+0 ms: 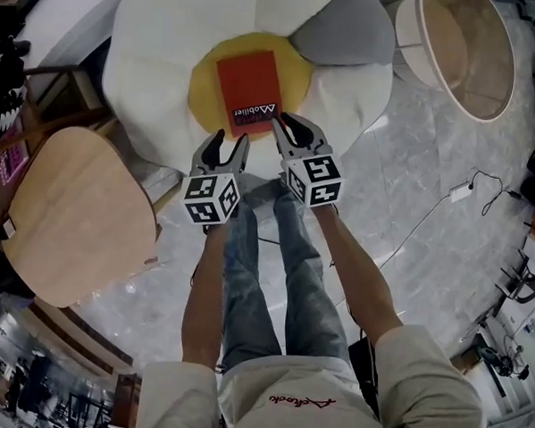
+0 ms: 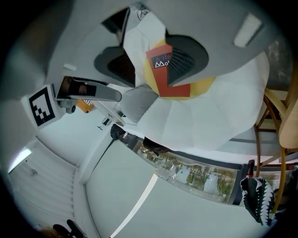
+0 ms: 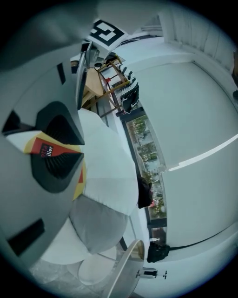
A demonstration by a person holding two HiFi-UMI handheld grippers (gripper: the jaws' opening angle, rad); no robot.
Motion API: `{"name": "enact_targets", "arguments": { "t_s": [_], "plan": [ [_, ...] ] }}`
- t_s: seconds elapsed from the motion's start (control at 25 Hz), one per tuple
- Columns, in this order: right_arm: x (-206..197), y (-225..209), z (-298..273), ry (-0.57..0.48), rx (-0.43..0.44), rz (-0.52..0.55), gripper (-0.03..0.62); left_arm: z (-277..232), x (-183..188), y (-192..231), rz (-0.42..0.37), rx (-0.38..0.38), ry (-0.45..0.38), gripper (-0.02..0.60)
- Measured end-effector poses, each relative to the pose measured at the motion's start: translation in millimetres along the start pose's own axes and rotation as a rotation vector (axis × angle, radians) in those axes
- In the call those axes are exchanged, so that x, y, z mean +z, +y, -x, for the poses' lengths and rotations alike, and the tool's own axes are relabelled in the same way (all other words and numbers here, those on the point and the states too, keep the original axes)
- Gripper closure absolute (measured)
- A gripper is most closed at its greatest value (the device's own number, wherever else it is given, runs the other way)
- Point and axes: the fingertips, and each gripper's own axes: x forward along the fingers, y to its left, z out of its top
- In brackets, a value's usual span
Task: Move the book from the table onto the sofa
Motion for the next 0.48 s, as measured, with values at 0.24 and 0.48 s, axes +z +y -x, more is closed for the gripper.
{"name": "enact_targets", "arguments": {
  "t_s": [0.24, 0.48],
  "plan": [
    [24, 15, 26, -0.025, 0.053, -0.022, 0.572, 29, 32, -9, -0.057, 0.028, -0.073, 0.478],
    [61, 27, 67, -0.068, 0.061, 0.001, 0.582, 67, 79, -21, -0.101, 0.063, -0.160, 0.572]
  ]
}}
